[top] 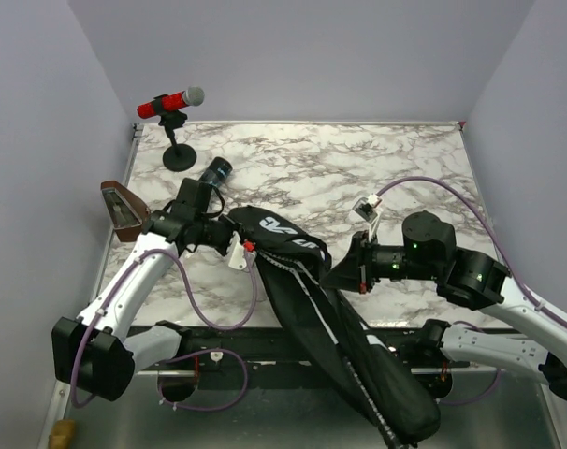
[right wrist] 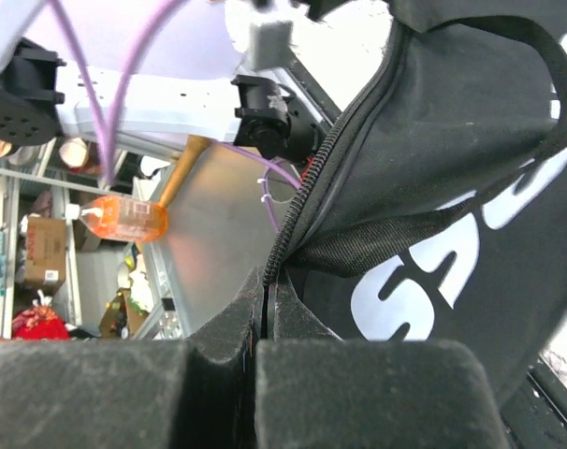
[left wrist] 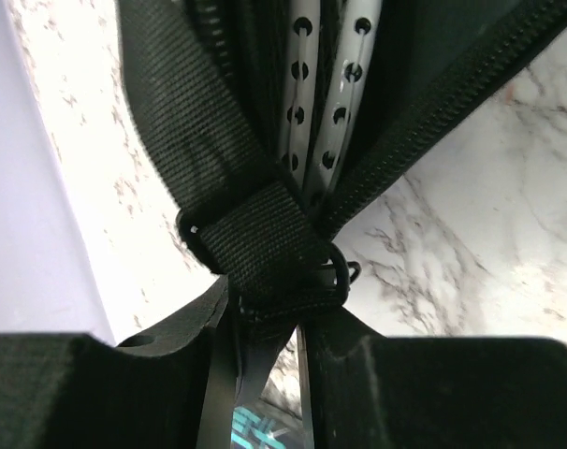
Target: Pack up the badminton gear
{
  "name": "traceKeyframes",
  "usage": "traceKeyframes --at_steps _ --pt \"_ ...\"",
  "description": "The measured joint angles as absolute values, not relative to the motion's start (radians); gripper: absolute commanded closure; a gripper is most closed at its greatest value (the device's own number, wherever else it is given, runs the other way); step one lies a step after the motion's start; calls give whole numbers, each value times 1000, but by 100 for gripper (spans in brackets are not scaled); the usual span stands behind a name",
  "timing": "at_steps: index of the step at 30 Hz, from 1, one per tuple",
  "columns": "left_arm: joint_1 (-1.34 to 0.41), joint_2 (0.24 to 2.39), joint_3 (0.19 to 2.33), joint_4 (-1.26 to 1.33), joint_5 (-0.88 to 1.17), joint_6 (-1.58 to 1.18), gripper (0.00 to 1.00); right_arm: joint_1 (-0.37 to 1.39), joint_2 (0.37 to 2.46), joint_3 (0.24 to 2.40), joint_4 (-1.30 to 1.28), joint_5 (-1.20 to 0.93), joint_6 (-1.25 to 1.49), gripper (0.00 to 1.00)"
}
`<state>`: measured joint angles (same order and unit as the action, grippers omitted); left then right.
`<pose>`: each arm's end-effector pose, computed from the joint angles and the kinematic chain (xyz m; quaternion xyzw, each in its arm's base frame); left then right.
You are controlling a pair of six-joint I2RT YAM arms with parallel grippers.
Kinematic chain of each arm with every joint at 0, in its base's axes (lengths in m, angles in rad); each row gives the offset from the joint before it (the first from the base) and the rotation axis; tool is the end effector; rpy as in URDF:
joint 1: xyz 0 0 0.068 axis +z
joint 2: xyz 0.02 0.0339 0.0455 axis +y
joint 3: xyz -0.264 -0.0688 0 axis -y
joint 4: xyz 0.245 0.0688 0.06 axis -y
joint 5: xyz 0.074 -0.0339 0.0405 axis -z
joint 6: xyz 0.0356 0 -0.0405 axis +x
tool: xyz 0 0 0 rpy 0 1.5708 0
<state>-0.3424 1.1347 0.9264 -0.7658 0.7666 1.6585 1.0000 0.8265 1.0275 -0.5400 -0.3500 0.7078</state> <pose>0.1957 -0.0960 0.2784 0.8055 0.3861 -0.1161 0.4343 0.0819 0.1501 0.3797 -0.2165 0.7806 0.5222 0.2666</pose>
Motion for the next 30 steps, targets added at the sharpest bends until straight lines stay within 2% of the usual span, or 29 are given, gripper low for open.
traceKeyframes --at_steps 6,9,15,16,18,25,30 --pt "-312 1177 1180 -1090 749 1653 68 1006 899 1050 -641 -183 698 100" --pt "-284 1237 1339 -1197 740 1658 64 1006 959 1050 -703 -64 668 99" --pt "-278 1193 1276 -1268 742 1682 65 1006 1062 1055 -743 82 629 97" --pt "-279 1193 1268 -1283 745 1681 68 1006 1068 1055 -748 104 627 95" --pt "-282 1206 1256 -1305 752 1674 73 1006 1080 1056 -767 147 626 84" --pt "-266 1244 1234 -1298 832 1677 81 1003 1156 1103 -803 257 606 45" --pt "-163 1243 1212 -1313 887 1699 86 1001 1154 1170 -813 324 580 41"
